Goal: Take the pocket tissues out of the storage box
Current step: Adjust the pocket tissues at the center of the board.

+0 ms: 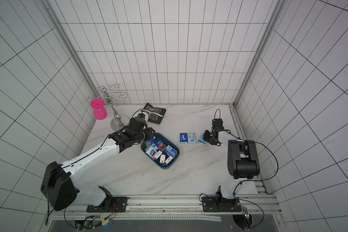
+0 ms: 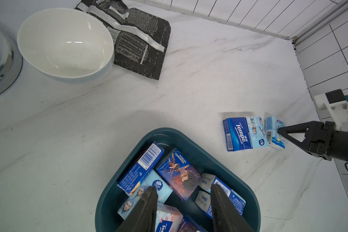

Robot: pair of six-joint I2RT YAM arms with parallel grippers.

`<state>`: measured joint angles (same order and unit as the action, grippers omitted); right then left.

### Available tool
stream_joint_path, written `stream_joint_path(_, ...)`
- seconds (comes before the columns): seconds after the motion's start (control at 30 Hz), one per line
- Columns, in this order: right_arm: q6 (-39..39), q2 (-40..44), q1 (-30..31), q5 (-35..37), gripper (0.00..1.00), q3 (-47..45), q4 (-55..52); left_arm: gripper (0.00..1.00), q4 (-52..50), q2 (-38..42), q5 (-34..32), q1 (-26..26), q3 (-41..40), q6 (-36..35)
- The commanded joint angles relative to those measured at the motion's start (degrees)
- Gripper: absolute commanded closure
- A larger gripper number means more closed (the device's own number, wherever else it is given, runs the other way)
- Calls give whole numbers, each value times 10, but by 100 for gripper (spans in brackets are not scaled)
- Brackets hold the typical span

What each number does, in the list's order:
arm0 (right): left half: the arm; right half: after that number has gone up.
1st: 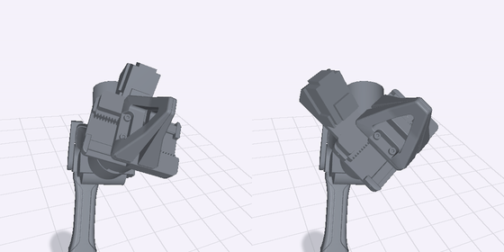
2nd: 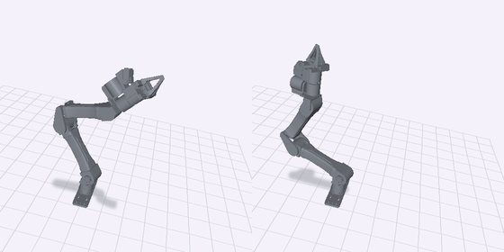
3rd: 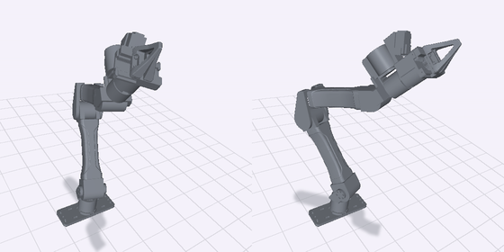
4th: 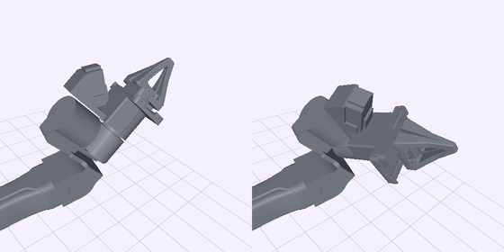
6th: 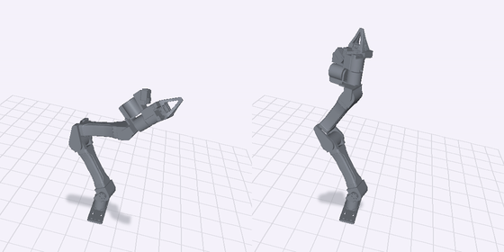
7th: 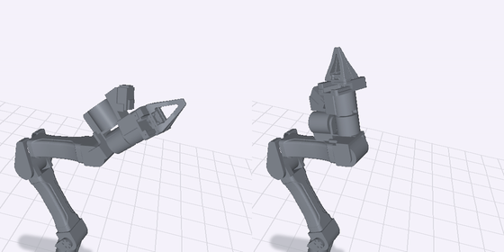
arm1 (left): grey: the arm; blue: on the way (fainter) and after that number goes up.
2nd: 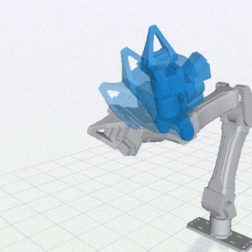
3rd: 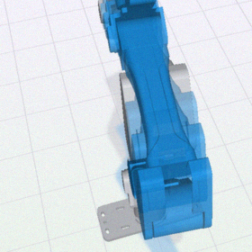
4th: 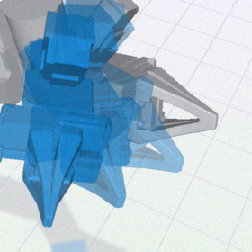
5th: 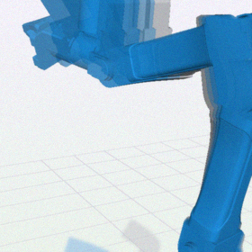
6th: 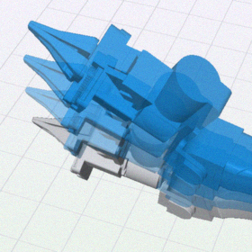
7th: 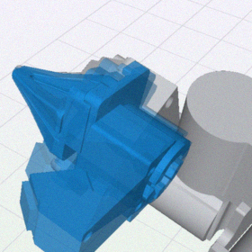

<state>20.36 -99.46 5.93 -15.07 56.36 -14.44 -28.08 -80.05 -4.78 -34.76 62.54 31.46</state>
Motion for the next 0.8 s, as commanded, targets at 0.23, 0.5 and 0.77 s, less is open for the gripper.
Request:
stream_joint_path(0.23,-82,-31,-4,29,74,67,-121,54,4,-19,12,-4,25,-5)
stream_joint_path(0.5,-62,37,0,25,59,49,-109,53,7,-17,31,-5,31,-5)
stream_joint_path(0.77,15,44,-6,18,60,-2,-59,53,10,-14,59,-8,39,1)
